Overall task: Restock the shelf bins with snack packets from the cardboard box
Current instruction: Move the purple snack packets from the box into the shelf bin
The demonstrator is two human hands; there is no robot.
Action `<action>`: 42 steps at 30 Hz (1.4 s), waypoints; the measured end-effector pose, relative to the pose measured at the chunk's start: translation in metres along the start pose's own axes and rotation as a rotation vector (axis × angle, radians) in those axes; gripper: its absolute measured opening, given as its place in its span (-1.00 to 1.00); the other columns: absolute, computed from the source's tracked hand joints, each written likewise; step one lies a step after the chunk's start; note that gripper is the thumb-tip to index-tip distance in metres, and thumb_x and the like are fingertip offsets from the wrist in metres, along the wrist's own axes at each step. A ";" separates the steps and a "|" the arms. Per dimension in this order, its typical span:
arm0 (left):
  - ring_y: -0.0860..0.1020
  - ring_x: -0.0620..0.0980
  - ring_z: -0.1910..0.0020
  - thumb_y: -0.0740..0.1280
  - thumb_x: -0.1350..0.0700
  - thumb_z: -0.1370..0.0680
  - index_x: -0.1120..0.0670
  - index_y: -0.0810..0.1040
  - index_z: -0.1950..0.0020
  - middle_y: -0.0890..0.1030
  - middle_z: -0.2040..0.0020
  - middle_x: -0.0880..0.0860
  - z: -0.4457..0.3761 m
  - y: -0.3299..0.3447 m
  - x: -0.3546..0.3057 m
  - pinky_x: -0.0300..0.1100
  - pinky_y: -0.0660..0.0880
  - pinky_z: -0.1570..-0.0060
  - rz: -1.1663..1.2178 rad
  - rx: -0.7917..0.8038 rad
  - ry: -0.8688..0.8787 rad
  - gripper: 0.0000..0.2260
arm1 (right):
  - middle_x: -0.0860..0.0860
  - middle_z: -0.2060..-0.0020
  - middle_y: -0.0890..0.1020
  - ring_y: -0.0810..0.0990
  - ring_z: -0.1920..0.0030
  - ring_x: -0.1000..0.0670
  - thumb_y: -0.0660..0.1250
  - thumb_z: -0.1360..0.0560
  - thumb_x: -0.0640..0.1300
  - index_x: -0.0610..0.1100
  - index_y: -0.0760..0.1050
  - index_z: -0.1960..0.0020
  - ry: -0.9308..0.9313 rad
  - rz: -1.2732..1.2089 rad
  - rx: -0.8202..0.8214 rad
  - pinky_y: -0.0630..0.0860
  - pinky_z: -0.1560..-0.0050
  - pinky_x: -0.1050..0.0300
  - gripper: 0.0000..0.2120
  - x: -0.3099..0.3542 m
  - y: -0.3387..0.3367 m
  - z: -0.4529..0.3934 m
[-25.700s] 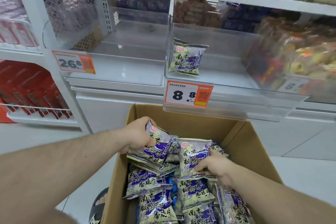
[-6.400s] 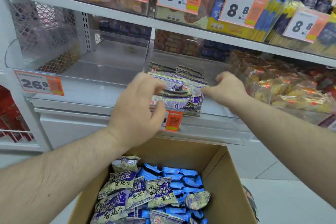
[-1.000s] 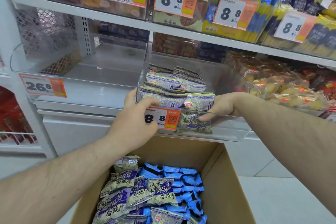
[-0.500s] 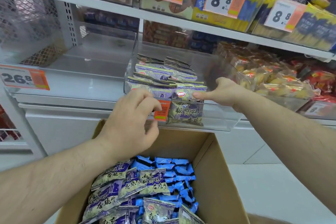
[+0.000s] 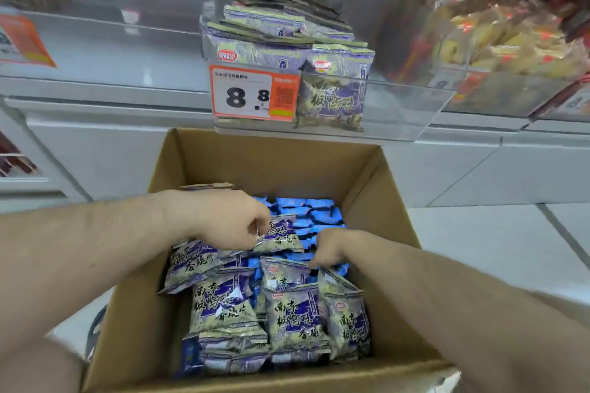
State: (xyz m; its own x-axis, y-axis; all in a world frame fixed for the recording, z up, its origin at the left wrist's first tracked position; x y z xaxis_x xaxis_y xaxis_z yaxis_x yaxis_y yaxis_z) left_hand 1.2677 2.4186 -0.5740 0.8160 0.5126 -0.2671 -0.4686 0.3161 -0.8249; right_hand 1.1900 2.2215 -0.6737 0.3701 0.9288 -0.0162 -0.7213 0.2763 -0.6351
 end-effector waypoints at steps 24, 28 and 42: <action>0.47 -0.30 0.48 0.25 0.09 -0.56 -0.05 0.48 -0.19 0.63 -0.03 -0.06 -0.007 0.011 -0.011 -0.41 0.37 0.45 0.368 0.002 -0.069 -0.79 | -0.04 0.24 0.39 0.39 0.21 -0.06 0.14 -0.51 -0.32 -0.16 0.42 0.14 -0.009 0.264 0.078 0.40 0.14 0.02 -0.87 -0.016 0.043 -0.023; 0.49 -0.01 0.35 0.27 0.05 -0.56 0.06 0.50 -0.03 0.64 0.12 0.10 -0.008 0.017 -0.007 -0.26 0.43 0.36 0.632 -0.013 -0.271 -0.88 | -0.06 0.18 0.50 0.49 0.20 -0.11 0.18 -0.47 -0.24 -0.13 0.45 0.11 -0.054 0.185 -0.209 0.41 0.25 0.11 -0.91 -0.016 -0.013 0.009; 0.64 0.14 0.18 0.34 0.28 -0.43 0.21 0.54 -0.05 0.66 0.05 0.24 -0.006 0.011 -0.004 -0.08 0.61 0.19 1.736 -0.241 -0.427 -0.80 | 0.11 0.40 0.46 0.44 0.34 0.00 0.26 -0.34 0.12 -0.02 0.38 0.30 -0.644 -0.267 -1.009 0.41 0.32 0.12 -0.78 0.038 -0.028 0.103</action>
State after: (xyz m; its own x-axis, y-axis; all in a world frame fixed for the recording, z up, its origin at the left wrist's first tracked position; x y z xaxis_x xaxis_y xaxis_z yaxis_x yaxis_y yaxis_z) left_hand 1.2614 2.4154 -0.5846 -0.6523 0.2583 -0.7126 -0.5170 -0.8391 0.1691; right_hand 1.1641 2.2743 -0.5769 -0.1264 0.9039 0.4087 0.2152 0.4272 -0.8782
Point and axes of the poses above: each hand's wrist, its own z-axis away from the middle knuckle, its own y-axis out of the palm, x = y × z, the point moved 1 cm from there along -z, towards the middle knuckle
